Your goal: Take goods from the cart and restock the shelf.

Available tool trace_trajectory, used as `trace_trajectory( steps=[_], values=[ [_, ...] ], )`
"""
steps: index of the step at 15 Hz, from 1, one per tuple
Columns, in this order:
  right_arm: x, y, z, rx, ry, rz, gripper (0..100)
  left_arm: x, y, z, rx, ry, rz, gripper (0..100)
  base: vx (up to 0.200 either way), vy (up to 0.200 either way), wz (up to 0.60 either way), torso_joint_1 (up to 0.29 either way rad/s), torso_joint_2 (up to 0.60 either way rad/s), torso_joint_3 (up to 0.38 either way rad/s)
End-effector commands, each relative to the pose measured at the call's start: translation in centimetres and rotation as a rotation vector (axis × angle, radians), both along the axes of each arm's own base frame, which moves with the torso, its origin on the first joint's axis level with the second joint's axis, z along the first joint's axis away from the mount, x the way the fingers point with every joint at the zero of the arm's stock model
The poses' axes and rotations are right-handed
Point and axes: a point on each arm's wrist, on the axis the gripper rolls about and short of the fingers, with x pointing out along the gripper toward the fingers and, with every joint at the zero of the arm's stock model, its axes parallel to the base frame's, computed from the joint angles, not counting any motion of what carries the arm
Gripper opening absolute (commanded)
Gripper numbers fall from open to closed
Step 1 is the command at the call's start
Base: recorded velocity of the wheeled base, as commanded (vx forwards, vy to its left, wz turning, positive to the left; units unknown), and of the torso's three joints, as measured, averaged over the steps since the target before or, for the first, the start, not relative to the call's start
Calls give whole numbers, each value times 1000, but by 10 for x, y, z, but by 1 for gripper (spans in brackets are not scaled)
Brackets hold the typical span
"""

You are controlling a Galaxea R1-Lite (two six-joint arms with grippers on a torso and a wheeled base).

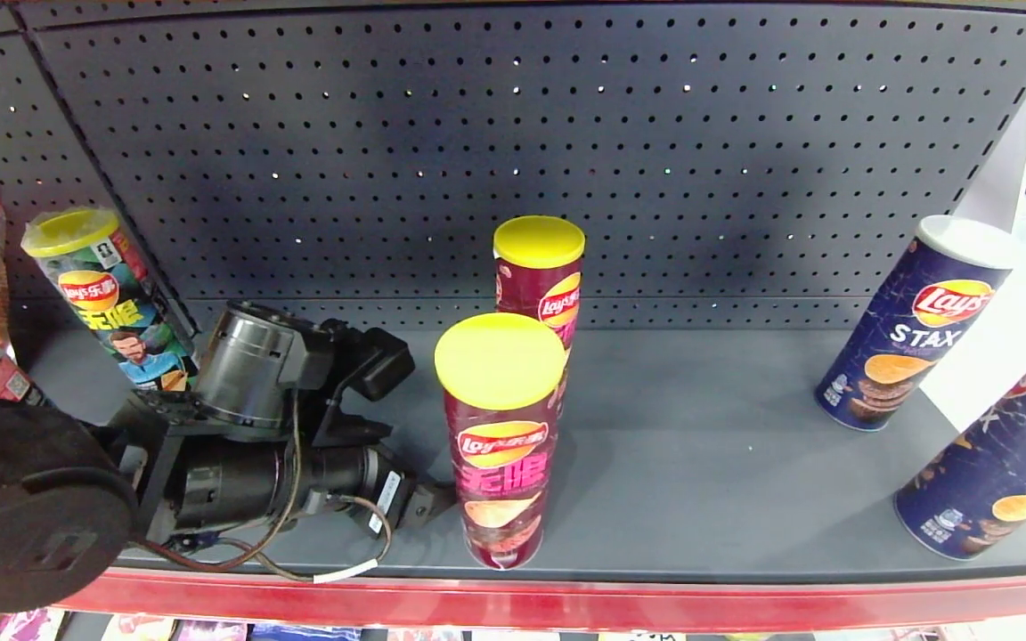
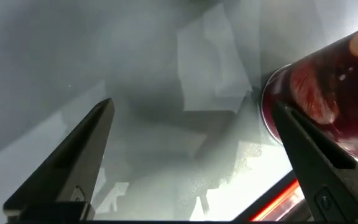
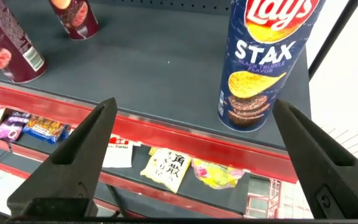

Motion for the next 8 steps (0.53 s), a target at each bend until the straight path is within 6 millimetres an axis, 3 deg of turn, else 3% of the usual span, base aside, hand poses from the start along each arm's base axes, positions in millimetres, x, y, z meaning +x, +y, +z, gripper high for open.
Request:
trace_trajectory(
  steps=[1,5,8],
  values=[
    [1,0,-1,-3,10,1,100,0,-1,0,1,1,-1,100,0,0,0,0,0,0],
    [1,1,-1,-5,11,2,100,-1,1,0,-4,3,4,100,0,0,0,0,0,0],
    [2,1,-1,-6,14,2,100,-13,17,8,-21,-19,36,100,0,0,0,0,0,0]
  ],
)
